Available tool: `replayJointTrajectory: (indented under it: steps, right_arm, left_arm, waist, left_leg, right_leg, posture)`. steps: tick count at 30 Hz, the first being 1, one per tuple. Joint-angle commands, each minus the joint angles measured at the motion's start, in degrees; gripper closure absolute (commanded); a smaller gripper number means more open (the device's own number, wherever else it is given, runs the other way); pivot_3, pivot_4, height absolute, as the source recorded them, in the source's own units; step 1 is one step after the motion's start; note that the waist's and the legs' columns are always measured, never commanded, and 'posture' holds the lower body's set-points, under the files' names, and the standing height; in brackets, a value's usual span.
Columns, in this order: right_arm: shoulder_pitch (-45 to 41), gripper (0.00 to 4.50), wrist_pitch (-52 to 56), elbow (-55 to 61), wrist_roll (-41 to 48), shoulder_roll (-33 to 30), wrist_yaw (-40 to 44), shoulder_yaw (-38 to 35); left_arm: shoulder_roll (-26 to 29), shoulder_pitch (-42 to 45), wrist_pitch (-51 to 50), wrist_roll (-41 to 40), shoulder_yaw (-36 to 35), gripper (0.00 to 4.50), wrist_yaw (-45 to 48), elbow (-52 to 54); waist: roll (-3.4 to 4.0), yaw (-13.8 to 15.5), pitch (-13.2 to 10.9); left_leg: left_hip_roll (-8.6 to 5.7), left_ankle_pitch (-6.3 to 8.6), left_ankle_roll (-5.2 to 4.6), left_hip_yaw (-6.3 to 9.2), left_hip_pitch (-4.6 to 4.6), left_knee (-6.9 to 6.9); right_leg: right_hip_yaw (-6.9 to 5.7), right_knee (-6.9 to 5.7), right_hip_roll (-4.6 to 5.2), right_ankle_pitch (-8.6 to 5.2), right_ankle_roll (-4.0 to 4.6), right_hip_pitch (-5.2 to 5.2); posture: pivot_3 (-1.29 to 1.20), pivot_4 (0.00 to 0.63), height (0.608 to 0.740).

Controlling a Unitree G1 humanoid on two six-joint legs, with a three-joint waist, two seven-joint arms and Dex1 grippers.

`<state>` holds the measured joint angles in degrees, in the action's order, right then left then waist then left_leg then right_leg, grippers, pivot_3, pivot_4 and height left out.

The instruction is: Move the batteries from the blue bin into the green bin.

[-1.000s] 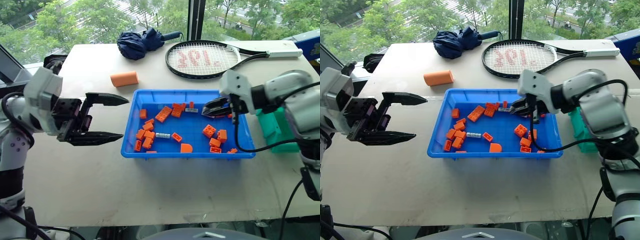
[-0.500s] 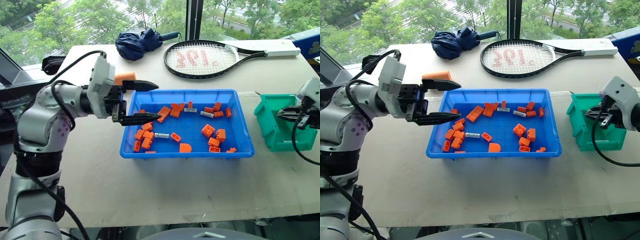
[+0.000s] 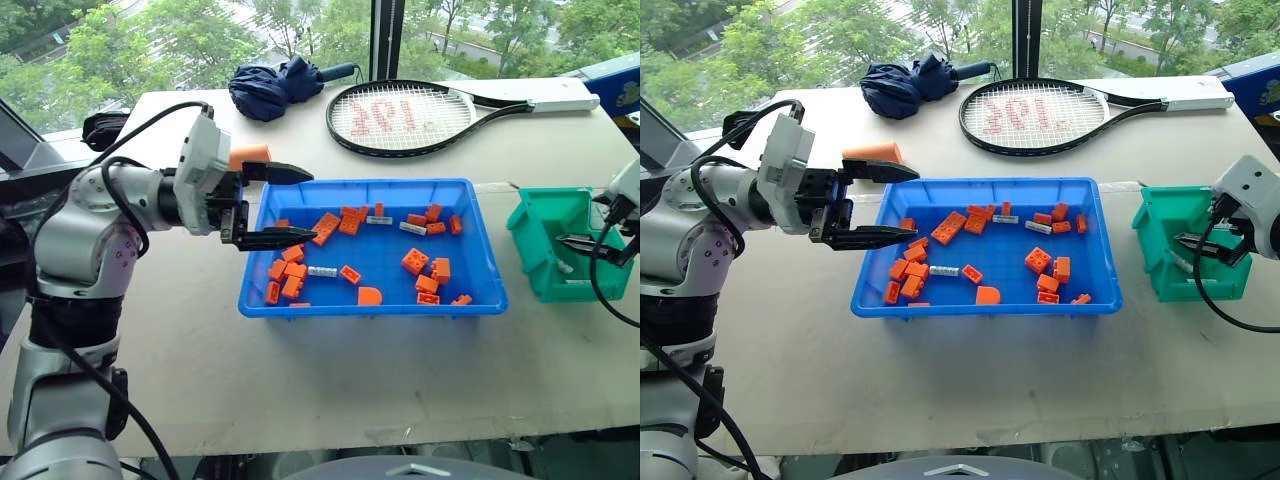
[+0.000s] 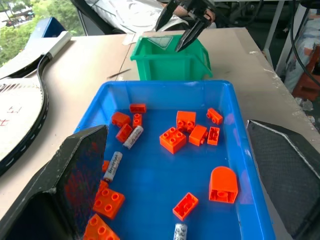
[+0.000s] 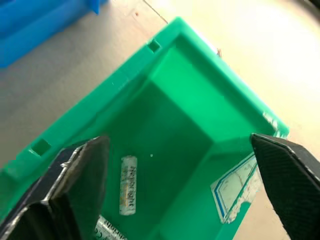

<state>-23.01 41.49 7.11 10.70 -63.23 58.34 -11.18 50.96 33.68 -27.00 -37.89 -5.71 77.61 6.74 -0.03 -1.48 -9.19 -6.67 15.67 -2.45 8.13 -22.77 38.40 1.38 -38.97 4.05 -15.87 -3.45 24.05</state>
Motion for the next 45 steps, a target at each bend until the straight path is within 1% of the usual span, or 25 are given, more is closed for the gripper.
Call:
replayJointTrajectory:
  steps: [1,2,4,5,7,8,12,16,19,22,30,31,32,34,35,36,39,41,45]
  right_arm:
    - [-11.22,0.14,7.59,12.21,7.96,7.02,-1.53,5.38]
    - [-13.17,0.14,9.37,13.70,9.19,9.34,-2.04,7.20]
    - [-15.77,0.14,11.88,15.56,10.55,13.19,-3.48,10.15]
    - [-16.99,0.14,12.46,16.03,11.19,16.16,-4.64,11.88]
    - [-19.59,0.14,10.47,16.28,7.82,20.77,-6.69,20.12]
    - [-21.10,0.14,11.14,15.92,7.41,23.91,-7.84,23.31]
    - [-25.83,0.14,12.12,12.19,6.05,33.22,-9.44,32.41]
    - [-28.38,0.14,12.34,6.52,5.44,40.67,-10.91,37.24]
    - [-29.34,0.14,11.57,1.55,3.80,44.87,-11.64,40.50]
    - [-29.69,0.14,8.90,-3.35,0.59,47.36,-12.23,44.40]
    - [-28.36,0.14,4.55,-8.23,-3.98,49.96,-11.09,48.66]
    - [-28.19,0.52,4.20,-8.57,-4.42,50.05,-10.85,49.05]
    - [-28.02,0.63,4.01,-8.92,-4.78,50.23,-10.79,49.30]
    - [-27.68,1.38,3.97,-9.34,-5.38,50.32,-10.34,49.96]
    - [-27.45,2.11,3.97,-9.53,-5.73,50.34,-10.09,50.31]
    - [-27.26,2.30,3.89,-9.67,-6.06,50.34,-9.90,50.52]
    - [-26.99,3.66,4.21,-9.66,-6.61,50.28,-9.41,50.68]
    - [-26.90,4.43,5.10,-9.41,-6.60,50.27,-9.22,50.24]
    - [-27.31,4.43,6.58,-7.48,-5.48,49.90,-9.28,47.30]
  left_arm:
    - [3.87,-3.49,0.79,-1.94,-6.21,0.00,4.03,-1.15]
    - [4.81,-4.73,0.81,-1.95,-7.04,0.00,4.90,-1.51]
    - [6.04,-6.88,1.62,-1.56,-8.34,0.00,6.23,-1.82]
    - [6.89,-8.19,1.62,-1.37,-9.10,0.00,6.96,-2.04]
    - [9.00,-11.48,2.68,0.16,-10.66,0.00,7.85,-2.13]
    - [9.78,-12.95,3.25,0.21,-11.83,0.00,8.45,-1.94]
    - [11.22,-17.64,2.73,-1.22,-16.83,0.00,8.53,-0.67]
    - [11.01,-22.83,2.66,-2.00,-20.62,0.00,8.84,1.10]
    - [10.42,-25.60,2.54,-2.44,-22.19,0.00,8.45,2.38]
    - [9.93,-27.21,2.75,-2.65,-22.91,0.00,7.65,2.94]
    - [9.92,-27.20,4.59,-1.87,-21.73,0.00,7.32,1.65]
    - [9.97,-26.71,4.65,-1.96,-21.41,0.00,7.22,1.46]
    - [10.02,-26.33,4.65,-2.07,-21.18,0.00,7.21,1.28]
    - [10.14,-25.96,4.66,-2.09,-20.92,0.00,7.43,0.95]
    - [10.23,-25.81,4.72,-1.96,-20.77,0.00,7.64,0.67]
    - [10.31,-25.72,4.78,-1.83,-20.65,0.00,7.79,0.47]
    - [10.67,-25.48,5.15,-1.33,-20.23,0.00,8.14,-0.21]
    - [10.87,-25.25,5.47,-1.10,-19.90,0.00,8.42,-0.67]
    - [10.88,-24.25,5.84,-1.14,-19.17,0.00,8.93,-1.43]
  waist:
    - [0.05,-1.00,0.02]
    - [0.02,-1.31,0.03]
    - [0.00,-0.88,0.03]
    - [-0.02,-0.49,0.02]
    - [-0.07,-0.12,0.00]
    - [-0.07,-0.12,0.00]
    - [-0.07,-0.30,0.00]
    - [-0.14,-0.55,0.04]
    - [-0.15,-0.93,0.05]
    - [-0.15,-1.01,0.05]
    - [-0.15,-1.04,0.06]
    - [-0.15,-1.05,0.06]
    - [-0.15,-1.05,0.06]
    - [-0.15,-1.06,0.06]
    - [-0.15,-1.07,0.06]
    - [-0.15,-1.07,0.06]
    - [-0.15,-1.07,0.06]
    - [-0.15,-1.07,0.06]
    - [-0.16,-1.07,0.06]
  left_leg:
    - [0.00,-0.01,0.01,-0.01,0.05,-0.02]
    - [0.06,-0.02,0.03,0.00,0.07,-0.03]
    - [0.14,-0.03,0.06,0.06,0.07,-0.11]
    - [0.14,-0.03,0.06,0.10,0.03,-0.11]
    - [0.09,-0.02,0.04,0.16,-0.09,-0.05]
    - [0.03,-0.01,0.03,0.15,-0.11,-0.03]
    - [-0.01,-0.03,0.04,0.19,-0.10,0.01]
    - [-0.01,-0.03,0.05,0.24,-0.09,0.00]
    - [-0.01,-0.04,0.06,0.24,-0.08,-0.01]
    - [-0.01,-0.05,0.08,0.24,-0.05,-0.02]
    - [-0.01,-0.05,0.08,0.25,-0.04,-0.03]
    - [-0.01,-0.05,0.08,0.25,-0.04,-0.03]
    - [-0.01,-0.05,0.08,0.24,-0.04,-0.03]
    - [-0.01,-0.05,0.08,0.25,-0.04,-0.03]
    - [-0.01,-0.05,0.08,0.24,-0.04,-0.03]
    - [-0.01,-0.05,0.08,0.24,-0.04,-0.03]
    - [-0.01,-0.05,0.09,0.24,-0.04,-0.03]
    - [-0.01,-0.05,0.09,0.24,-0.04,-0.03]
    - [-0.01,-0.05,0.09,0.25,-0.04,-0.03]
  right_leg:
    - [0.03,-0.03,0.00,0.00,0.00,0.00]
    - [0.01,-0.03,-0.03,0.00,0.00,-0.01]
    - [-0.09,0.02,-0.09,0.02,0.05,0.00]
    - [-0.14,0.06,-0.08,0.02,0.05,0.00]
    - [-0.25,0.13,-0.02,0.02,0.05,0.00]
    - [-0.23,0.13,0.02,0.02,0.05,0.00]
    - [-0.24,0.05,0.03,0.02,0.05,0.02]
    - [-0.30,0.05,0.04,0.02,0.05,0.01]
    - [-0.29,0.02,0.02,0.02,0.05,0.02]
    - [-0.29,0.01,0.00,0.03,0.06,0.03]
    - [-0.30,0.01,-0.01,0.03,0.06,0.08]
    - [-0.30,0.01,-0.01,0.03,0.06,0.08]
    - [-0.30,0.01,-0.01,0.03,0.06,0.09]
    - [-0.30,0.01,-0.01,0.03,0.06,0.08]
    - [-0.30,0.01,-0.01,0.03,0.06,0.08]
    - [-0.29,0.01,-0.01,0.03,0.06,0.09]
    - [-0.30,0.01,-0.02,0.03,0.06,0.09]
    - [-0.30,0.01,-0.02,0.03,0.06,0.09]
    - [-0.30,0.01,-0.02,0.03,0.06,0.09]
  posture:
    - [0.00,0.150,0.740]
    - [0.00,0.150,0.740]
    - [0.00,0.150,0.740]
    - [0.00,0.150,0.740]
    - [0.00,0.150,0.740]
    - [0.00,0.150,0.740]
    - [0.00,0.150,0.740]
    - [0.00,0.150,0.740]
    - [0.00,0.150,0.740]
    - [0.00,0.150,0.740]
    - [0.00,0.150,0.740]
    - [0.00,0.150,0.740]
    - [0.00,0.150,0.740]
    - [0.00,0.150,0.740]
    - [0.00,0.150,0.740]
    - [0.00,0.150,0.740]
    - [0.00,0.150,0.740]
    - [0.00,0.150,0.740]
    - [0.00,0.150,0.740]
